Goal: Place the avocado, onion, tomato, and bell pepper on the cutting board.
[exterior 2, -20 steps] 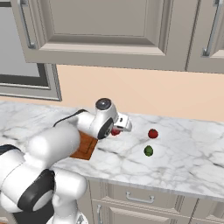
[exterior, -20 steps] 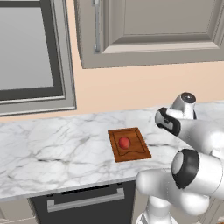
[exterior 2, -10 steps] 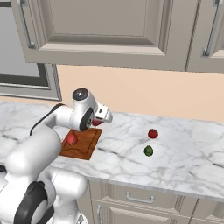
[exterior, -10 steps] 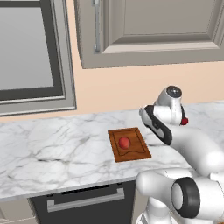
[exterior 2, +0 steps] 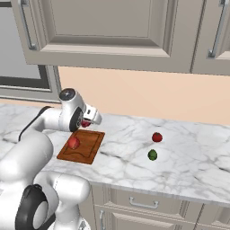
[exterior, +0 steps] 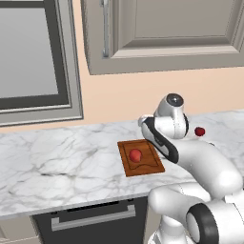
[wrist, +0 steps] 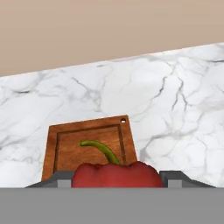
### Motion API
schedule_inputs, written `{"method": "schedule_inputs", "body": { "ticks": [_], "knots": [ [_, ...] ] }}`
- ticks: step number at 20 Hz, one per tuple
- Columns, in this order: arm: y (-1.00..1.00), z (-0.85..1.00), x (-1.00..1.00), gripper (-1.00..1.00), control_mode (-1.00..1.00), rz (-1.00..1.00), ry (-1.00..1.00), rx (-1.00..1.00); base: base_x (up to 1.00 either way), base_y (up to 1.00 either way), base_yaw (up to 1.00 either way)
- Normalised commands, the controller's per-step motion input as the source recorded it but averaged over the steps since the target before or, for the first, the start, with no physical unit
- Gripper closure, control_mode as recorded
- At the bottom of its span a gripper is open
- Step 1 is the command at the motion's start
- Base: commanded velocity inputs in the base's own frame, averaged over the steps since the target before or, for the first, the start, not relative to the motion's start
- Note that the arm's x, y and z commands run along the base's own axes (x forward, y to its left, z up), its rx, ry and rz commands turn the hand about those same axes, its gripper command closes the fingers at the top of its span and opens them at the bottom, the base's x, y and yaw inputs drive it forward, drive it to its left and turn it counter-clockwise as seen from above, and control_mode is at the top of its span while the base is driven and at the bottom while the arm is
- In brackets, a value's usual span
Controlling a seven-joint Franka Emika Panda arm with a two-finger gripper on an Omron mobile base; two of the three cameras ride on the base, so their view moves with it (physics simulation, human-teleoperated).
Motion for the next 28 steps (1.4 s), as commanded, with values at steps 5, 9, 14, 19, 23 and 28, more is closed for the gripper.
{"method": "schedule_inputs", "body": {
  "ticks": [5,9,14,19,23,28],
  "knots": [
    [0.00,-0.34,-0.01,1.00,-1.00,0.00,0.08,0.08,0.00,0.00,0.00],
    [0.02,-0.41,0.00,1.00,-1.00,0.00,0.08,0.02,0.00,0.00,0.00],
    [0.09,-0.25,0.00,1.00,-1.00,0.00,0.05,0.00,0.00,0.00,0.00],
    [0.11,-0.34,0.00,1.00,-1.00,0.00,0.04,0.00,0.00,0.00,0.00],
    [0.17,-0.41,0.00,1.00,-1.00,0.00,0.04,0.00,0.00,0.00,0.00],
    [0.03,-0.32,0.02,1.00,-1.00,0.00,0.03,0.00,0.00,0.00,0.00]
  ]
}}
